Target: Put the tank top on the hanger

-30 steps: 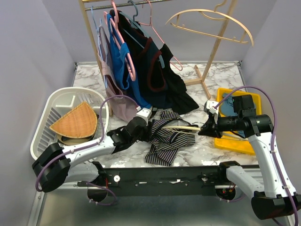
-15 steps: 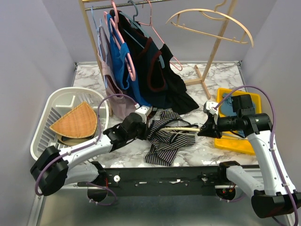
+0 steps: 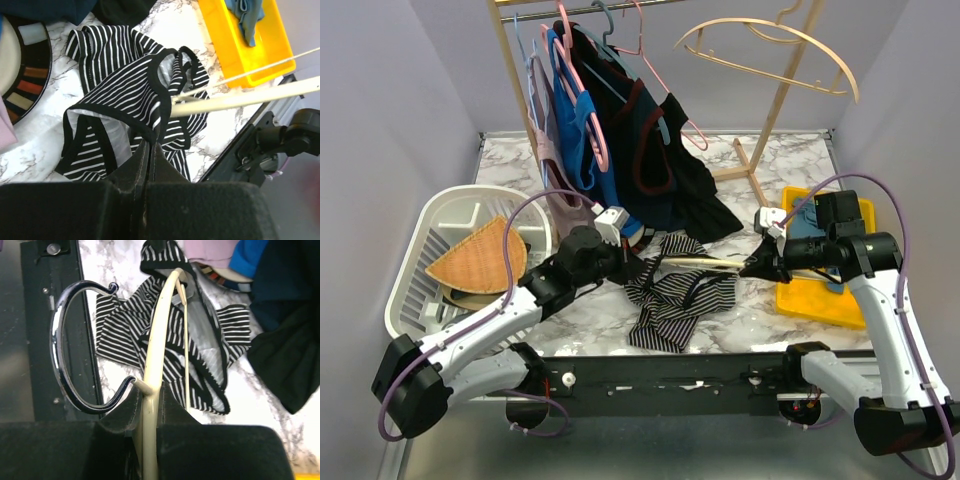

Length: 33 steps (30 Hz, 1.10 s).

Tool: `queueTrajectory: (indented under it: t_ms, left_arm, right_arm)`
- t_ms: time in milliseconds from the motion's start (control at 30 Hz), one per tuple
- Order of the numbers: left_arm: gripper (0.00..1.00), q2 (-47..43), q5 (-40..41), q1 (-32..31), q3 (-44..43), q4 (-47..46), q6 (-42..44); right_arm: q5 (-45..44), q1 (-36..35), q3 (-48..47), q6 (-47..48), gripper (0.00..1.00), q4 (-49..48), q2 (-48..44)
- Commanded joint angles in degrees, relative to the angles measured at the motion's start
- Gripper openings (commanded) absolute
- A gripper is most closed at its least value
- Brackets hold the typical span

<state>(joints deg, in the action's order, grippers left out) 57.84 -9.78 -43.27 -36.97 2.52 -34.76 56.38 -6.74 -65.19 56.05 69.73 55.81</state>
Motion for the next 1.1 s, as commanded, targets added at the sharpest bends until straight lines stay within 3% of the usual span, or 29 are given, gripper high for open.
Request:
queueTrajectory:
  t_ms: [0,233,467,733,800,867,900,933,1067]
  left_arm:
    - [0.00,-0.71,-5.33,1.60,-1.70,-2.26,-3.11]
    - [0.00,-2.21,-9.20,3.45,-2.31,-10.42,-11.81]
    - [0.00,-3.79,-8.76,4.68,-2.58,-12.01,-15.50]
    - [0.00,-1.68,-14.47,4.95,-4.24,-17.82,-20.43]
    - [0.00,-1.68,-14.83,5.03,-5.91,-15.28,-17.73]
    - [0.00,-2.38,-13.78,5.21,-9.34,-7.56,-14.65]
    - [0.00,-2.73,-12.90,5.73,-10.39,-4.75,-12.54]
    - [0.00,-3.69,-10.72,5.91,-12.49,1.63,-8.69]
    - [0.00,-5.63,-8.06,7.05,-15.58,11.88,-1.98]
  right_arm:
    - [0.13,0.24,-3.28,-1.39,0.01,-6.54,-1.06]
    - [4.70,0.24,-1.61,1.07,0.01,-6.98,1.84]
    - [10.41,0.15,0.67,5.55,0.00,-4.61,2.02]
    - [21.66,-0.11,0.25,11.78,0.00,-5.23,3.86]
    - [22.89,-0.11,-3.08,15.64,0.01,1.06,6.58]
    - [22.81,-0.20,-6.08,25.21,0.00,8.10,9.91]
    - [22.37,-0.20,-9.40,28.38,0.00,15.45,10.89]
    - [21.50,-0.20,-10.47,31.54,0.00,17.61,11.94]
    - [20.78,-0.20,-8.12,31.92,0.00,17.63,10.64]
